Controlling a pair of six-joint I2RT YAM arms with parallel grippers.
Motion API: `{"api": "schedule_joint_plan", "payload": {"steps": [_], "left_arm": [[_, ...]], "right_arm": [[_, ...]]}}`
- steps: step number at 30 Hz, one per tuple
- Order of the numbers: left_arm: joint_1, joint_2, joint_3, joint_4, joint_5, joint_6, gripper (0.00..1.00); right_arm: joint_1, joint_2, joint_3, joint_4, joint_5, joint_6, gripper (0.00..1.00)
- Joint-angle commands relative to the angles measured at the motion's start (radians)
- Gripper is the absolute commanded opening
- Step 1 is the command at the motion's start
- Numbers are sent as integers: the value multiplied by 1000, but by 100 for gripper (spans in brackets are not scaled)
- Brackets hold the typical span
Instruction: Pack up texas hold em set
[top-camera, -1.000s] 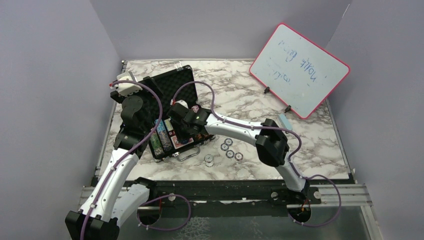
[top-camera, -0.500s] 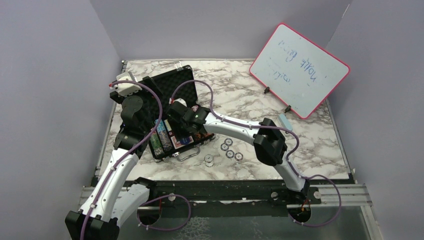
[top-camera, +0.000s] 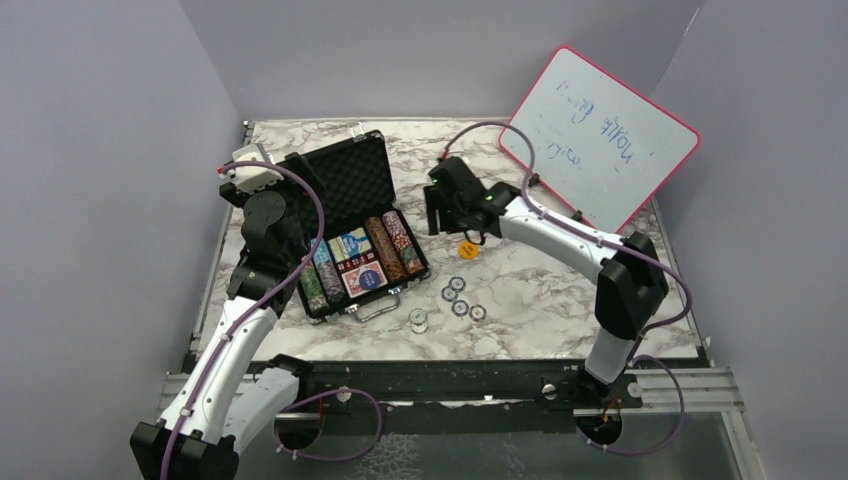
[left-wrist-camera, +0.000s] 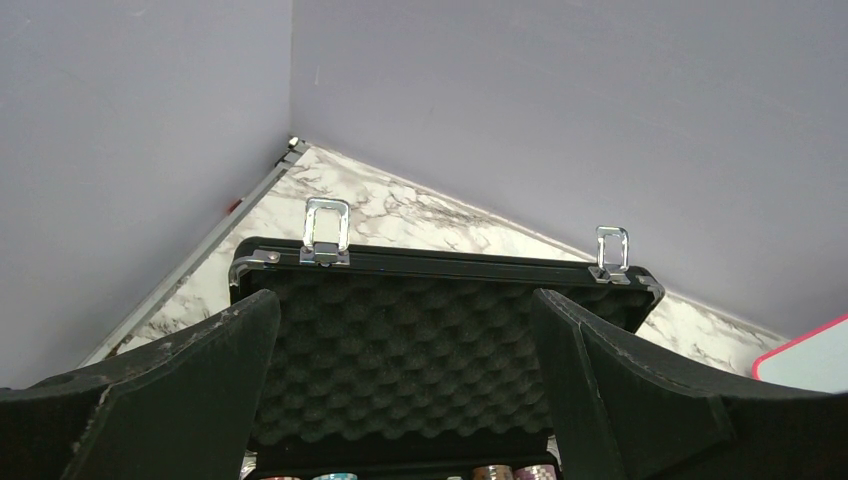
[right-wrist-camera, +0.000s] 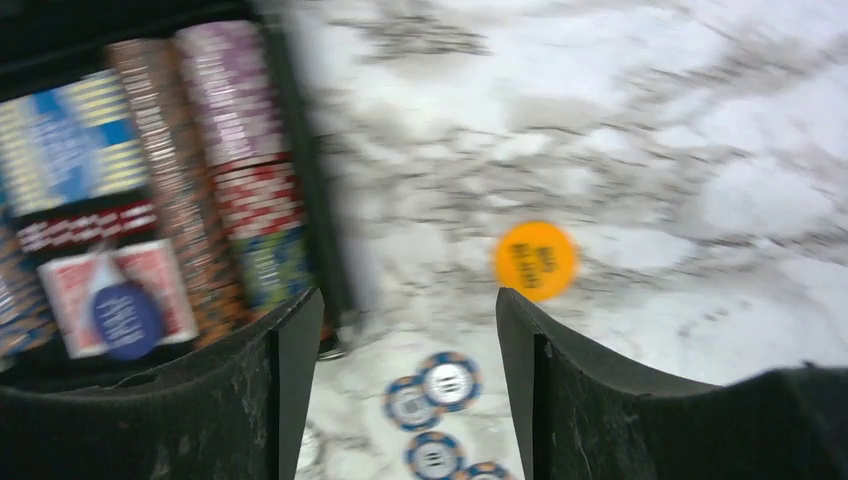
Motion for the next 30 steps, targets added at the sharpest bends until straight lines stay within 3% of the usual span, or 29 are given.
{"api": "schedule_joint_plan", "payload": {"steps": [1, 7, 18, 30], "left_arm": [[5, -16, -4, 26, 27, -9, 98], [5, -10, -4, 29, 47, -8, 98], [4, -5, -5, 44, 98, 5, 98], [5, -4, -6, 46, 107, 8, 98]], "right_arm": [[-115, -27, -149, 27, 12, -24, 68], [-163, 39, -214, 57, -23, -44, 71], [-170, 148, -164, 56, -61, -49, 70], [-171, 212, -150, 68, -40, -58, 63]]}}
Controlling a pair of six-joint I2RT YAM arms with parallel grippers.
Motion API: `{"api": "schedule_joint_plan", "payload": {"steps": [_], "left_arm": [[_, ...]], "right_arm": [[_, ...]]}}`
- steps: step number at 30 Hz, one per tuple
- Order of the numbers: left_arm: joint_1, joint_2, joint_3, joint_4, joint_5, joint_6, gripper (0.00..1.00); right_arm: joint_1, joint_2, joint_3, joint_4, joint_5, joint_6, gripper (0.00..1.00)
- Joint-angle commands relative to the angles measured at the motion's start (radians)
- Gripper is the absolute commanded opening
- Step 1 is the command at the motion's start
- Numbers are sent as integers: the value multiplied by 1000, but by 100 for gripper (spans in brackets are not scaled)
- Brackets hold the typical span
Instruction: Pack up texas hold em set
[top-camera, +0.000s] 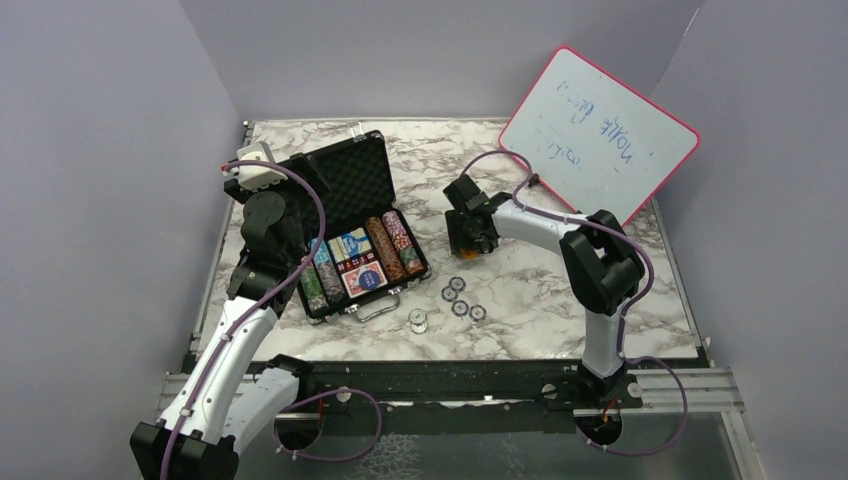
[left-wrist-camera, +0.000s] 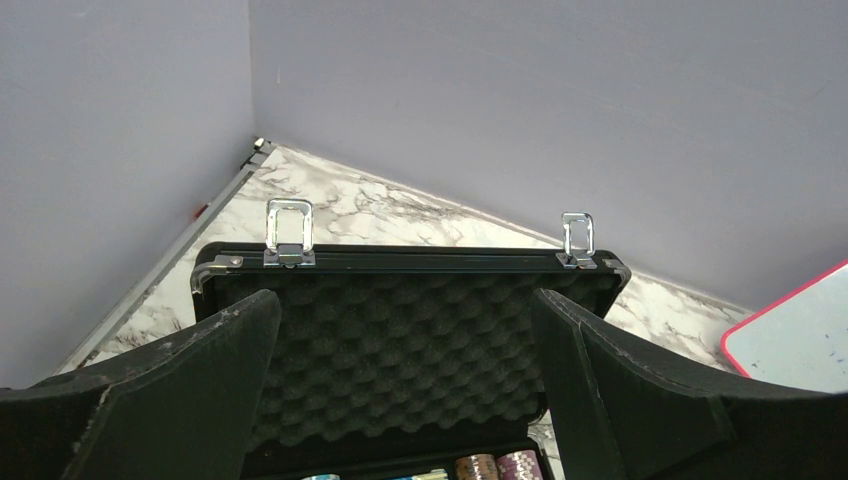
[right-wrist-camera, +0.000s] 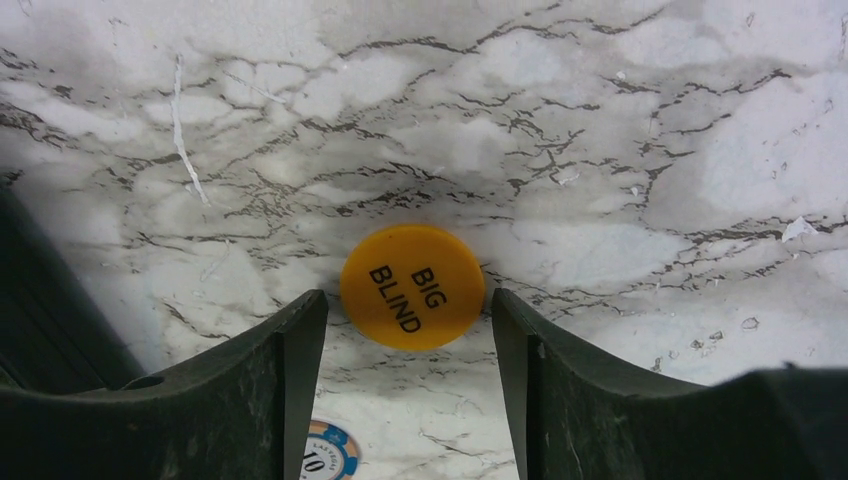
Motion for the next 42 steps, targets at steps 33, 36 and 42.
{"api": "schedule_joint_plan", "payload": {"steps": [33, 36, 42], "left_arm": [[5, -50, -30, 51, -65, 7, 97], [4, -56, -35, 58, -74, 8, 97], [5, -56, -35, 59, -81, 8, 97]], "right_arm": [[316, 146, 518, 31, -7, 11, 44], [345, 228, 616, 25, -8, 2, 44], [365, 344, 726, 37, -13, -3, 45]]}}
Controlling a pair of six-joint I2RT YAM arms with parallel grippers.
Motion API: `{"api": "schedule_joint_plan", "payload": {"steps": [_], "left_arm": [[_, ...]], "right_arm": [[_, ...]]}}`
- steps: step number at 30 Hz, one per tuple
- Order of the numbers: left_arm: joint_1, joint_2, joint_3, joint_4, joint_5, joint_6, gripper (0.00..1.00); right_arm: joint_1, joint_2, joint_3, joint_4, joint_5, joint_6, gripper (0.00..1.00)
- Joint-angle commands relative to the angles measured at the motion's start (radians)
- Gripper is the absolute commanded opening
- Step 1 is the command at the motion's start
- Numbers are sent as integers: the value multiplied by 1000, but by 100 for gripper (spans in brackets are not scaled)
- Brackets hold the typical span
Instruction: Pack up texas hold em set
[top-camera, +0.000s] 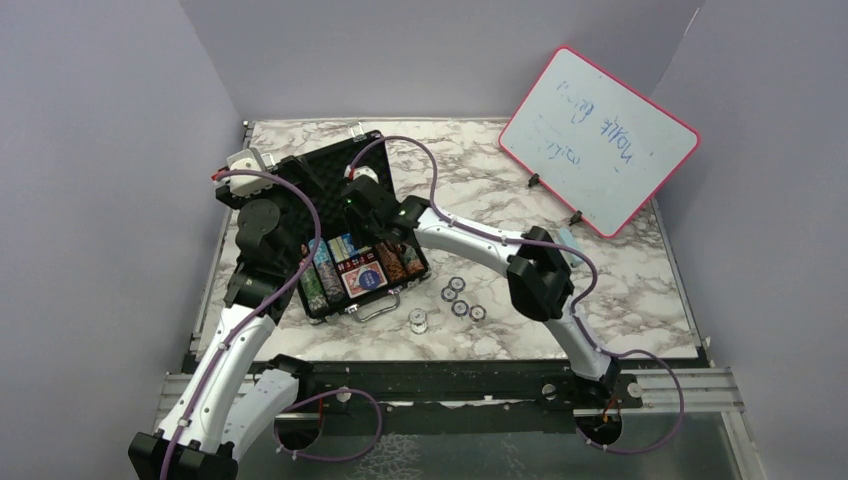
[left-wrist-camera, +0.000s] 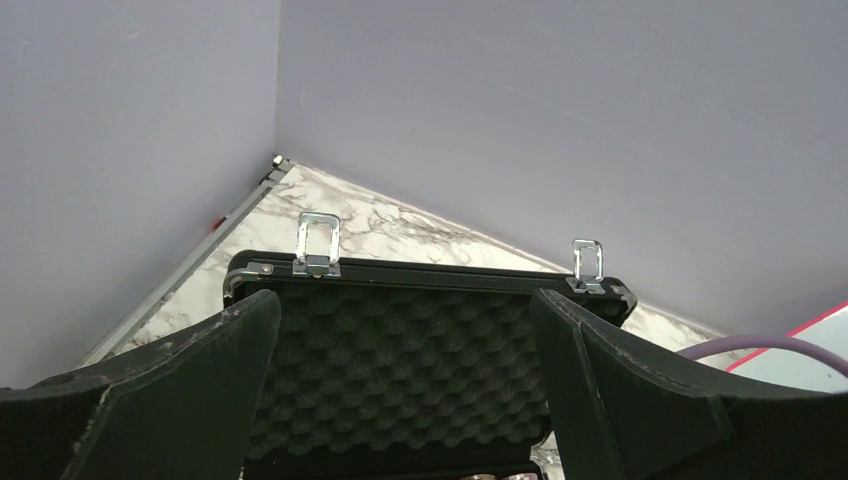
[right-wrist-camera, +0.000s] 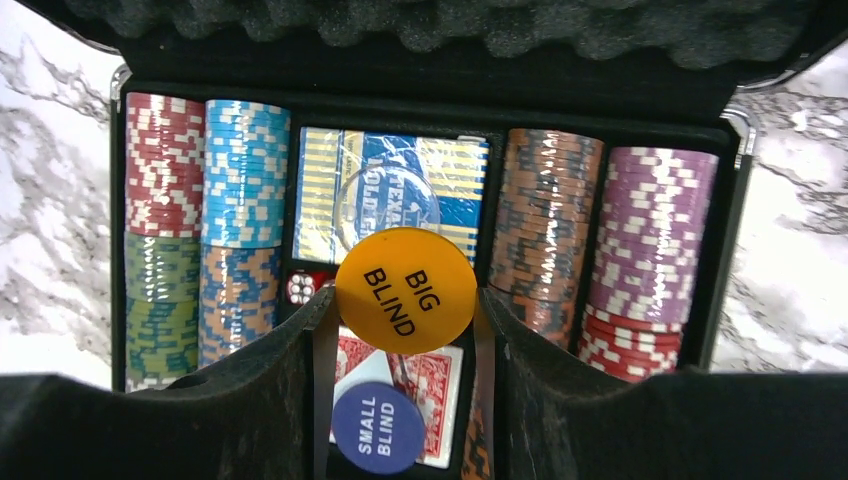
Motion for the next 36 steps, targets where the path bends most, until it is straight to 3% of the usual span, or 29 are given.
{"api": "schedule_joint_plan", "payload": {"steps": [1, 12, 18, 22, 27, 30, 33, 36], "left_arm": [[4, -11, -13, 29, -30, 7, 97], [4, -2, -10, 26, -26, 8, 97], [5, 2, -4, 26, -23, 28, 97], [5, 8, 8, 15, -33, 50, 99], [4, 33, 45, -63, 2, 39, 99], [4, 41, 95, -252, 41, -58, 99], [4, 35, 140, -497, 76, -202, 98], [5, -21, 87, -593, 155, -288, 98]], "right_arm": [[14, 62, 69, 27, -14, -3, 45], [29, 141, 118, 97, -57, -82, 46], [30, 144, 152, 44, -56, -110, 66], [28, 78, 117, 43, -31, -117, 71], [24, -13, 75, 22, -36, -90, 72], [9, -113, -48, 30, -50, -45, 71], [-2, -268, -300, 140, -61, -8, 71], [-7, -409, -506, 218, -83, 39, 71]]}}
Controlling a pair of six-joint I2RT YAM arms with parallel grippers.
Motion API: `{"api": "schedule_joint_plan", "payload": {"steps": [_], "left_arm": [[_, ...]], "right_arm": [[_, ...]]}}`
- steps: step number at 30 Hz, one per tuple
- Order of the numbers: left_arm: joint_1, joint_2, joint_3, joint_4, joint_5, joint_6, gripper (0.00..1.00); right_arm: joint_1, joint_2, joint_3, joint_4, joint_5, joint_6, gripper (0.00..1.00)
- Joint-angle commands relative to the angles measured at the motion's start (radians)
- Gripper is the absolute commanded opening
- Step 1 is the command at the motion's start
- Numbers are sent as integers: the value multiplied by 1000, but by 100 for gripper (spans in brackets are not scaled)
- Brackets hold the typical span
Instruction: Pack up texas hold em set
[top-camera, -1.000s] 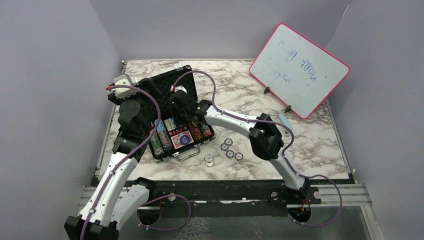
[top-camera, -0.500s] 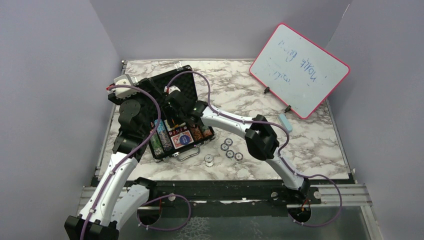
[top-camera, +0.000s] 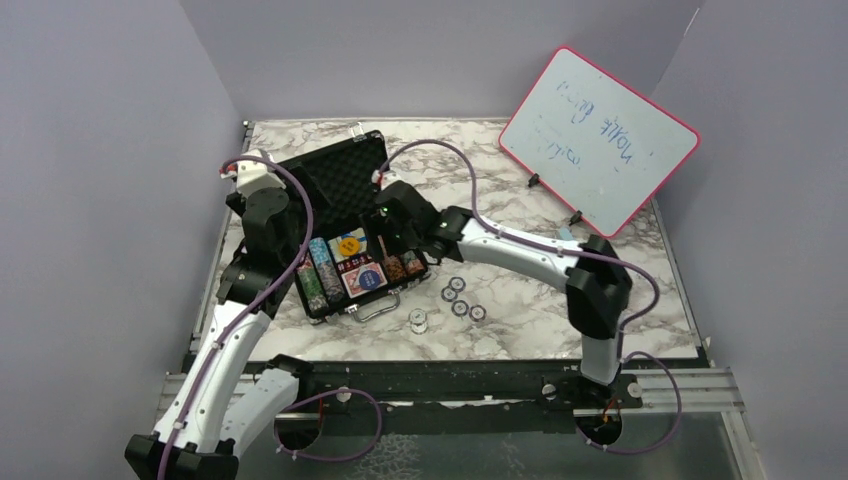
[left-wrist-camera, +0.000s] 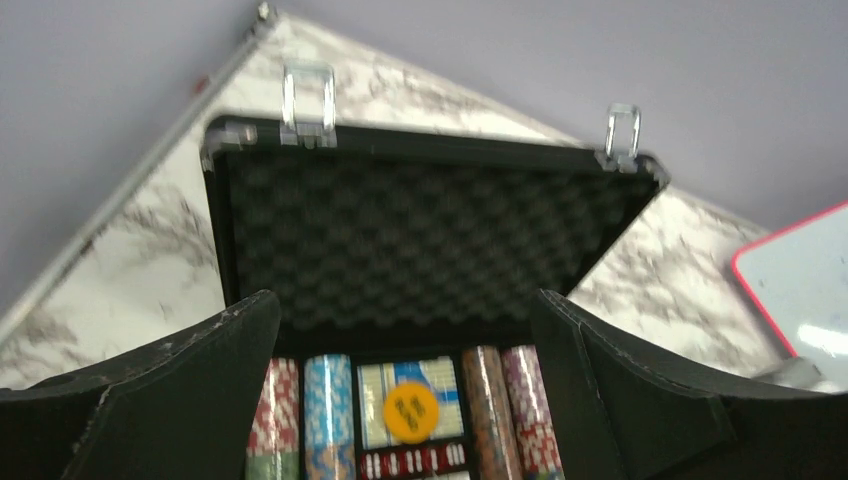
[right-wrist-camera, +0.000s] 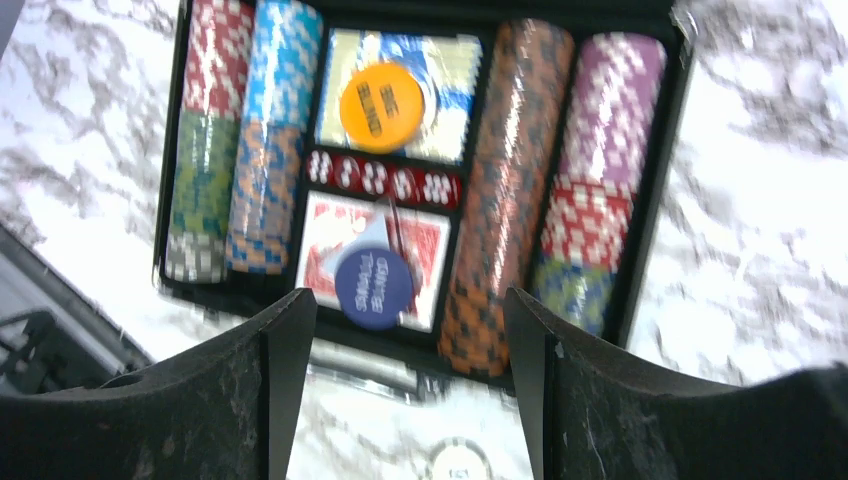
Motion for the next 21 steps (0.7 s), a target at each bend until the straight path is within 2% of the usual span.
{"api": "schedule_joint_plan", "payload": {"steps": [1, 7, 14, 21], "left_arm": [[5, -85, -48, -270, 131, -193, 98], [8, -111, -187, -295, 257, -317, 98], [85, 13, -284, -302, 229, -395, 99], [200, 33, -357, -234, 244, -414, 99]], "right_arm": [[-10, -191, -242, 111, -35, 93, 71], [-10, -340, -426, 124, -71, 150, 70], [-10, -386, -521, 107, -76, 169, 70], [-9, -366, -537, 92, -81, 171, 71]]}}
